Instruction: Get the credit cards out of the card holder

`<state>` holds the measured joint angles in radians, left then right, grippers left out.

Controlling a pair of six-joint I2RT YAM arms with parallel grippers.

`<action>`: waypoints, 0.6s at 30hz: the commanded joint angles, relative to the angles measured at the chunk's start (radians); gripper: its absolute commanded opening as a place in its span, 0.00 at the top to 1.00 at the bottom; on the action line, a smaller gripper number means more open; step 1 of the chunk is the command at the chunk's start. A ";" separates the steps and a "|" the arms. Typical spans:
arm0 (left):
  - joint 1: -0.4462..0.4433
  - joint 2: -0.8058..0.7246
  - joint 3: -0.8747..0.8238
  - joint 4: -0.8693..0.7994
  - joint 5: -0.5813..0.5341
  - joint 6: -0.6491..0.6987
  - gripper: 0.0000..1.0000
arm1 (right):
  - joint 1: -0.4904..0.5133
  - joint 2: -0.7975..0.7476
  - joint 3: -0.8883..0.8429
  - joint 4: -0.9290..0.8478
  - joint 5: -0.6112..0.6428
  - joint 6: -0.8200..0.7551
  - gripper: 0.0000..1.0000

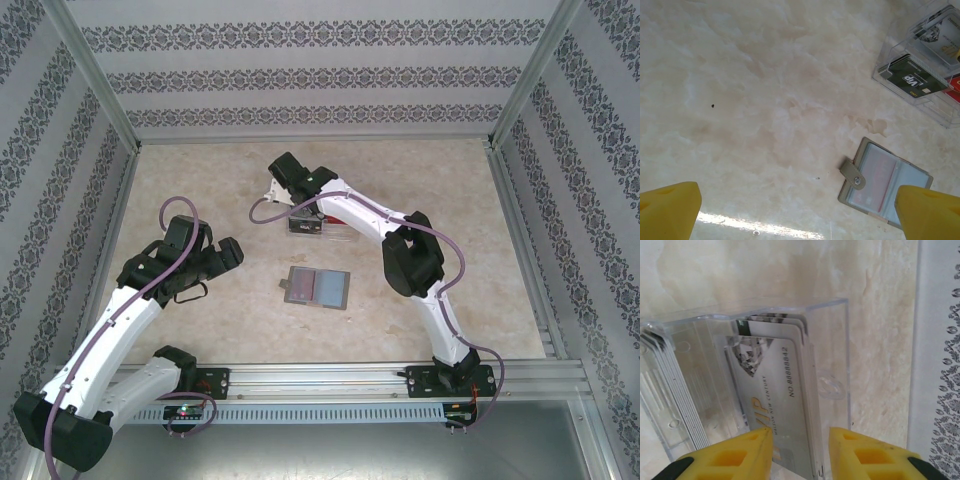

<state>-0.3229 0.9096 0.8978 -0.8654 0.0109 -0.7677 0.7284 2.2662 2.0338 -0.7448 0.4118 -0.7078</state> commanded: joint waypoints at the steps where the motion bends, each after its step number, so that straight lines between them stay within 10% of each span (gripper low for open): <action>1: 0.018 -0.002 -0.007 -0.006 0.012 0.003 0.00 | -0.009 -0.003 0.032 0.022 0.032 0.050 0.64; 11: 0.019 0.045 0.001 0.081 0.086 0.038 0.00 | -0.015 -0.171 -0.056 0.057 0.007 0.262 0.74; 18: 0.017 0.111 -0.018 0.200 0.187 0.026 0.04 | -0.020 -0.401 -0.308 0.127 -0.071 0.541 1.00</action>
<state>-0.3183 1.0004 0.8936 -0.7525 0.1364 -0.7486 0.7155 1.9469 1.7943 -0.6495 0.3836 -0.3420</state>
